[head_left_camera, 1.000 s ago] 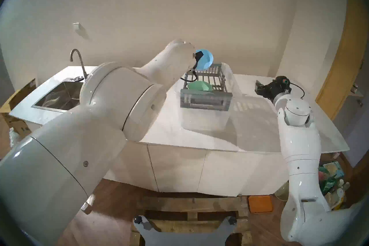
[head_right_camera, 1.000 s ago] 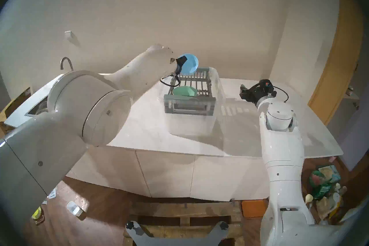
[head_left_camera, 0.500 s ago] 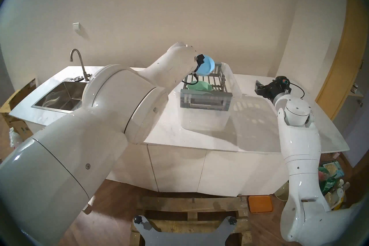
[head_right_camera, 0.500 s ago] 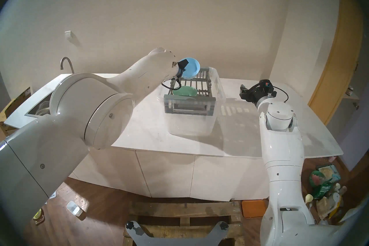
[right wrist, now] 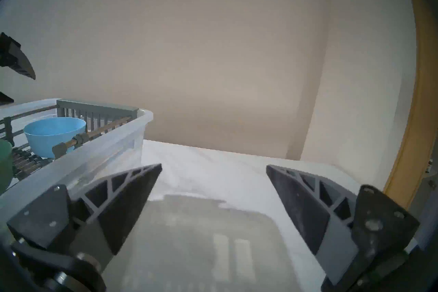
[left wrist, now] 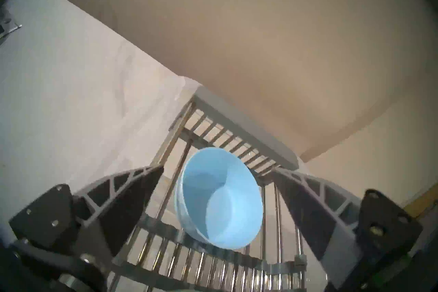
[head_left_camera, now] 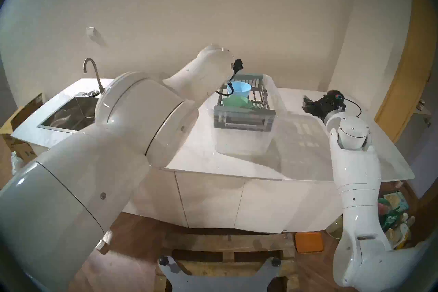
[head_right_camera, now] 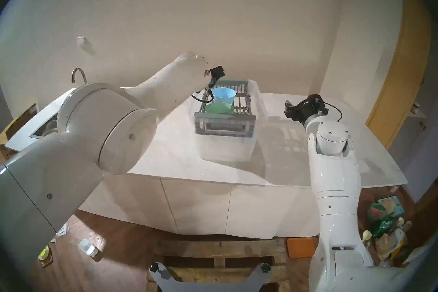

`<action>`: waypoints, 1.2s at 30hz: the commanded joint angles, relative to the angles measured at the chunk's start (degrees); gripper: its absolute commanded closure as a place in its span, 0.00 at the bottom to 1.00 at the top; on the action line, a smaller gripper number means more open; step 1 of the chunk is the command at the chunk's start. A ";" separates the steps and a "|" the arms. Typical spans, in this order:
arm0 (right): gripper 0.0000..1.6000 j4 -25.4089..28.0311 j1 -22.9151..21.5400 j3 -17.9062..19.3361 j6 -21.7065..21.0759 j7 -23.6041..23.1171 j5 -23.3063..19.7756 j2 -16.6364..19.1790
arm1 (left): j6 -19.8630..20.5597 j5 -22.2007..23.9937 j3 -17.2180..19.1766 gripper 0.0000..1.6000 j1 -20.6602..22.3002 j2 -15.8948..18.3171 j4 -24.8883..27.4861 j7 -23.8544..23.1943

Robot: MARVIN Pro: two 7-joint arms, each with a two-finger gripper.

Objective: Place the plate or bowl neatly into the plate slot of the drying rack

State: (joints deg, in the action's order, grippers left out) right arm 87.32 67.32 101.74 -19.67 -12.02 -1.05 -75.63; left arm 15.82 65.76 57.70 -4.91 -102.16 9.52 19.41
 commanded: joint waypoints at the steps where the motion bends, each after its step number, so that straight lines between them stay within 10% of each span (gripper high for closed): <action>1: 0.00 1.47 -1.27 -0.06 0.68 -0.03 -0.04 0.17 | -1.56 -5.09 -4.61 0.00 4.13 2.86 2.85 -4.05; 15: 0.00 1.52 -1.25 -0.06 0.69 -0.03 -0.04 0.17 | -11.52 -23.63 -12.94 0.00 0.33 17.93 10.61 -12.77; 36: 0.00 1.02 -1.29 -0.06 0.50 -0.04 -0.05 0.20 | -16.90 -22.18 -10.56 0.00 -15.55 29.32 28.66 -14.09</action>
State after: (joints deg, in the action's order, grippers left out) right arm 87.03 67.29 101.74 -19.68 -12.02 -1.05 -75.61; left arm 1.93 43.56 46.20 -22.09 -73.99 32.91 5.91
